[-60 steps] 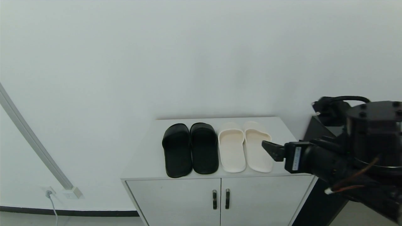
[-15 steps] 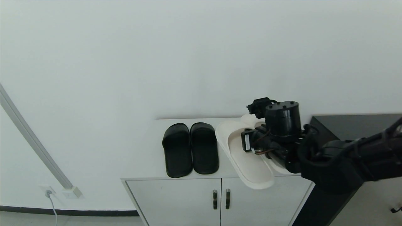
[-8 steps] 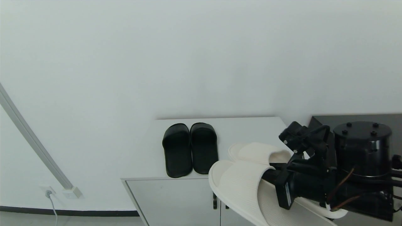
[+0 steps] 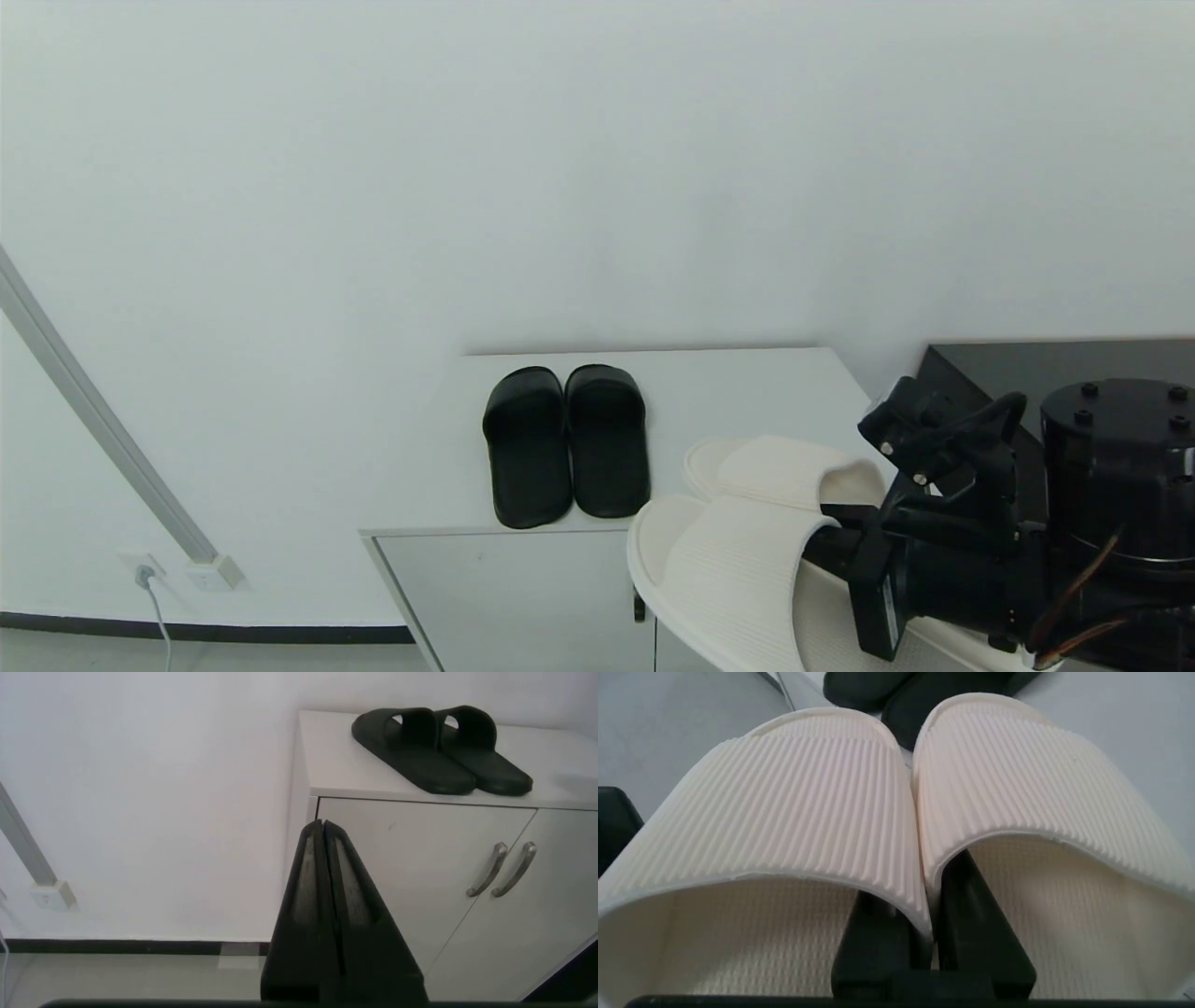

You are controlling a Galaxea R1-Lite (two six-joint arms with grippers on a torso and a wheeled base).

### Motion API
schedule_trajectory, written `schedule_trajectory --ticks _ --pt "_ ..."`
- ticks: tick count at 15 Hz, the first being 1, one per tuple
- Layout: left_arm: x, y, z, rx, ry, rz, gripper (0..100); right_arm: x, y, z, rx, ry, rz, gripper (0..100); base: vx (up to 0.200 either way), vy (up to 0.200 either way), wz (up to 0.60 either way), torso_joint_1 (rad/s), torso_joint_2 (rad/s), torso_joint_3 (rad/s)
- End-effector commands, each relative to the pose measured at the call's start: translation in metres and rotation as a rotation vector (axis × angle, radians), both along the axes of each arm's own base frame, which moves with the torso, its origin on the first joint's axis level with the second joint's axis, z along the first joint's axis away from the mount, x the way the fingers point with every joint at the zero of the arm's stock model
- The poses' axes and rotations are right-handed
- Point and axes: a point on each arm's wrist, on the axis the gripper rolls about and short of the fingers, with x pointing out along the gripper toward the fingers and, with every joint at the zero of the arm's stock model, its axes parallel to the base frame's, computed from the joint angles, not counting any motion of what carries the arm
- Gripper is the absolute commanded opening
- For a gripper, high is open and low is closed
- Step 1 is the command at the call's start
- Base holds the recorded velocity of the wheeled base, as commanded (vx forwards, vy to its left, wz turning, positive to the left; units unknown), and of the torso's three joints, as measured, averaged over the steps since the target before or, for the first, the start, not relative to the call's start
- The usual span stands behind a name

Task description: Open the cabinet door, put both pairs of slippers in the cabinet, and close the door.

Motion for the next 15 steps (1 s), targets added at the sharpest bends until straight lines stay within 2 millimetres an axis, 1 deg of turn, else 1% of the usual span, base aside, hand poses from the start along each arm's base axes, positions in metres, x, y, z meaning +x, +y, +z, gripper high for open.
schedule_trajectory --ticks 1,7,10,13,15 --pt "0.000 0.000 0.000 0.001 0.002 0.000 0 0.000 0.001 -0.003 -0.004 0.010 0.005 0 -0.200 0.000 0.00 0.007 0.00 0.002" --pt "0.000 0.000 0.000 0.001 0.003 -0.001 0 0.001 0.003 -0.007 -0.013 0.024 0.023 0 -0.200 0.000 0.00 0.001 0.00 0.004" --pt "0.000 0.000 0.000 0.001 0.002 -0.001 0 0.001 0.002 -0.011 -0.024 0.035 0.025 0 0.000 0.000 0.00 0.000 0.00 0.000" --pt "0.000 0.000 0.000 -0.001 0.002 -0.001 0 0.002 0.004 -0.020 -0.051 0.058 0.027 0 0.000 0.000 0.00 0.000 0.00 0.000" --pt "0.000 0.000 0.000 -0.002 0.001 0.000 0 0.002 0.004 -0.021 -0.054 0.061 0.029 0 0.000 0.000 0.00 0.000 0.00 0.000"
